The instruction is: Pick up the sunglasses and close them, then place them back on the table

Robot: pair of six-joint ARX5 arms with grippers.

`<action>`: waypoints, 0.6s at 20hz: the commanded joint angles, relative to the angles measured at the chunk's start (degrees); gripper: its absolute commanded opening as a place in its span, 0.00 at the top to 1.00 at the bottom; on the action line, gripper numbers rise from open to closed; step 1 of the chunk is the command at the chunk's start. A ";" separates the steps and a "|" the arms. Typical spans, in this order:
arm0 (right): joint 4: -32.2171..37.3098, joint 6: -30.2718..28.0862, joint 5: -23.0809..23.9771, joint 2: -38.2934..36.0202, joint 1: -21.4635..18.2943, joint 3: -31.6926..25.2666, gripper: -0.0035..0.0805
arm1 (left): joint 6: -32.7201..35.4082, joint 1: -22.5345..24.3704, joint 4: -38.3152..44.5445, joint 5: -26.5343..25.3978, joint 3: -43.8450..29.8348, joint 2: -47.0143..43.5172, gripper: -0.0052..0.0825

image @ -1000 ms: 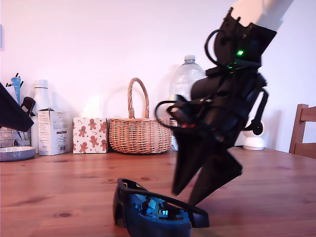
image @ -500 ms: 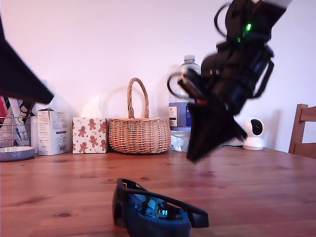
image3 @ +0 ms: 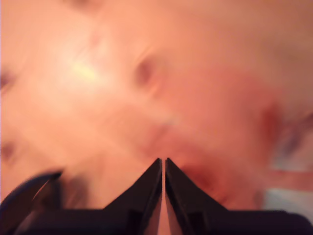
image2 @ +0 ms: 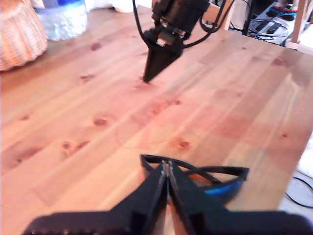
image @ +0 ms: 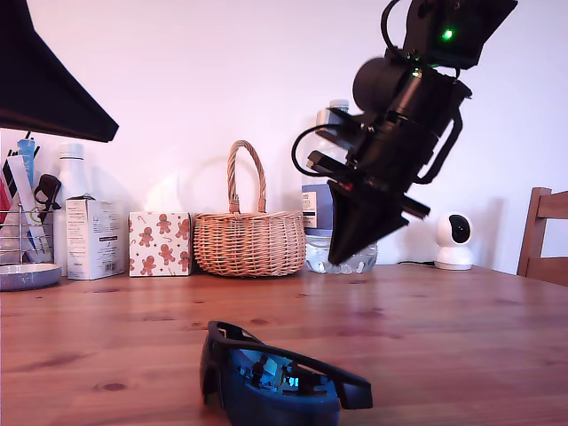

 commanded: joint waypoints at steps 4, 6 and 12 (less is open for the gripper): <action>9.79 -0.33 6.38 -10.27 0.87 -7.08 0.97 | 2.43 6.03 4.09 -0.15 -1.62 0.59 0.96; 15.43 -0.37 7.80 -14.78 0.46 -12.70 0.97 | 2.40 10.75 8.46 0.90 -2.03 1.60 0.96; 34.12 0.28 14.82 -27.15 -2.78 -31.41 0.97 | 2.54 24.83 16.15 10.29 -2.23 8.46 0.97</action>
